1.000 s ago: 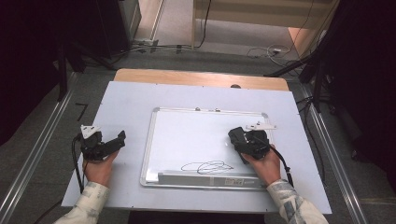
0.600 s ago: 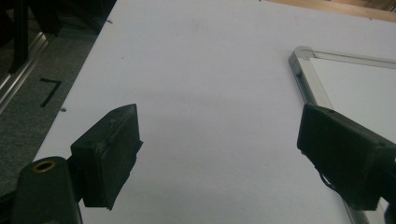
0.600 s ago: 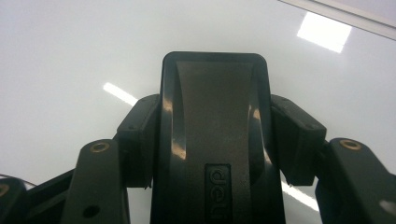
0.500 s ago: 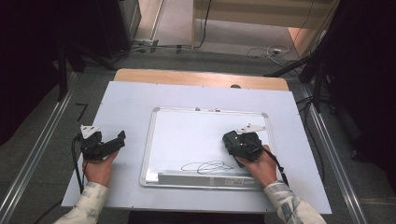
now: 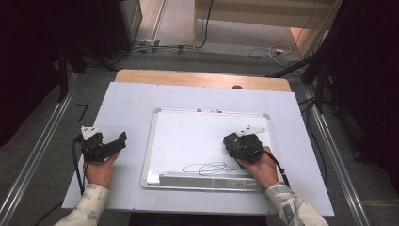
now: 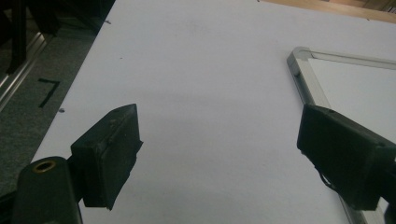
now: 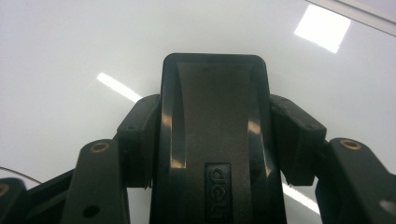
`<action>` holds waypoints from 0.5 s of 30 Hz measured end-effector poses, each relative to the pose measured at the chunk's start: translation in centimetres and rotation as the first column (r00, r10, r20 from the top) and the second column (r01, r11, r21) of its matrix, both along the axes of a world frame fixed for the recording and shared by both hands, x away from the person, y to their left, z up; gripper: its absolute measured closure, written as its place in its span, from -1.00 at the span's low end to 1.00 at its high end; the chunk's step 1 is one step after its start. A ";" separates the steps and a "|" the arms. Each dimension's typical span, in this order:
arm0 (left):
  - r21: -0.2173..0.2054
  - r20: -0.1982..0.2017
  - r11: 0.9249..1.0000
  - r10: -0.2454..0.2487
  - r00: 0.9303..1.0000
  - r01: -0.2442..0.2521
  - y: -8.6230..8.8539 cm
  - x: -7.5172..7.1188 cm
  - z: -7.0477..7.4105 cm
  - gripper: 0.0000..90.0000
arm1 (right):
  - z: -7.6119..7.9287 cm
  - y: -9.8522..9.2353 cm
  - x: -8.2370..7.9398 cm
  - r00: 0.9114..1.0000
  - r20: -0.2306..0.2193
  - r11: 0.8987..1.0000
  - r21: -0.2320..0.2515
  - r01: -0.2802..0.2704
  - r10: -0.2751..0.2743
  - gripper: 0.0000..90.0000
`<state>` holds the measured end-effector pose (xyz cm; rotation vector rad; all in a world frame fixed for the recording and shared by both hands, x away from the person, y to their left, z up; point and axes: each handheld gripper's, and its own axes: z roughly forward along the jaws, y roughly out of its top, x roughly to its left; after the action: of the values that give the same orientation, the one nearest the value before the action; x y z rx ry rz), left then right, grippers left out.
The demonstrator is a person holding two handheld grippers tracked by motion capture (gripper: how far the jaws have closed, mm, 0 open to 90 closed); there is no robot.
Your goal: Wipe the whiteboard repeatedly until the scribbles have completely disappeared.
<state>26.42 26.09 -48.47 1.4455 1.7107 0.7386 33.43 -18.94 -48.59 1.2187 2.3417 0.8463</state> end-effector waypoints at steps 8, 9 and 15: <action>-0.001 -0.002 1.000 -0.004 1.000 0.004 0.0 0.0 0.0 -0.69 | 0.1 -0.1 0.1 1.000 -0.004 1.000 0.000 -0.004 0.004 -0.15; -0.002 -0.002 1.000 -0.004 1.000 0.004 0.0 0.0 0.0 -0.69 | 0.1 -0.1 0.1 1.000 -0.004 1.000 -0.001 -0.002 0.002 -0.15; -0.002 -0.004 1.000 -0.003 1.000 0.003 -0.1 0.1 -0.1 -0.69 | 0.2 0.0 0.2 1.000 -0.014 1.000 -0.016 -0.011 0.010 -0.15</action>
<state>26.51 26.03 -48.56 1.4491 1.7116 0.7322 33.65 -18.91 -48.37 1.2105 2.3633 0.8231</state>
